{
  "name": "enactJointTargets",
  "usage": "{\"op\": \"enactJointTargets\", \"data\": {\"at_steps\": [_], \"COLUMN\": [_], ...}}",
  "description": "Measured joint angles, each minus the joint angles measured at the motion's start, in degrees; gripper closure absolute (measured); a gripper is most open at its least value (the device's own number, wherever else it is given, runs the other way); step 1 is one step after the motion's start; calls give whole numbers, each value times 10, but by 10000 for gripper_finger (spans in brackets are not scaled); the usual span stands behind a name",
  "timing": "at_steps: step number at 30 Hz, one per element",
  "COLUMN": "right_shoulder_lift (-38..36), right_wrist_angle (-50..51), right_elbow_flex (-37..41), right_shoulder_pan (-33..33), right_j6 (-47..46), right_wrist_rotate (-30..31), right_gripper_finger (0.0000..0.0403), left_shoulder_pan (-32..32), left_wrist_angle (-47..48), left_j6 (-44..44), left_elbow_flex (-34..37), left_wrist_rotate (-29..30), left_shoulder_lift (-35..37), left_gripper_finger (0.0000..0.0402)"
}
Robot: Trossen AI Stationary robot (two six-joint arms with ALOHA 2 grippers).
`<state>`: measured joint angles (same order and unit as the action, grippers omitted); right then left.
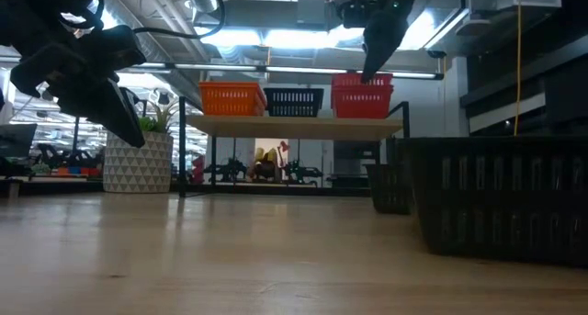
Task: Stack baskets on shelf by color
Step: Stack the red bin on top of the red bin on the shelf, then adjust the bins to the center of the table
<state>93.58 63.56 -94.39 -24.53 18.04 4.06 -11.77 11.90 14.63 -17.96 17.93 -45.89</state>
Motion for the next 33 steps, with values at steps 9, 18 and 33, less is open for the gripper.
{"op": "enactJointTargets", "data": {"at_steps": [9,18,33], "right_shoulder_lift": [0,0,-1], "right_wrist_angle": [11,29,65], "right_elbow_flex": [-1,-56,-96], "right_shoulder_pan": [0,2,51], "right_j6": [4,-27,-153], "right_wrist_rotate": [-7,-8,-116], "right_gripper_finger": [329,329,329], "left_shoulder_pan": [0,0,0], "left_wrist_angle": [0,0,0], "left_j6": [0,0,3], "left_elbow_flex": [0,0,0], "left_wrist_rotate": [0,0,0], "left_shoulder_lift": [0,0,0], "left_gripper_finger": [350,350,350]}}
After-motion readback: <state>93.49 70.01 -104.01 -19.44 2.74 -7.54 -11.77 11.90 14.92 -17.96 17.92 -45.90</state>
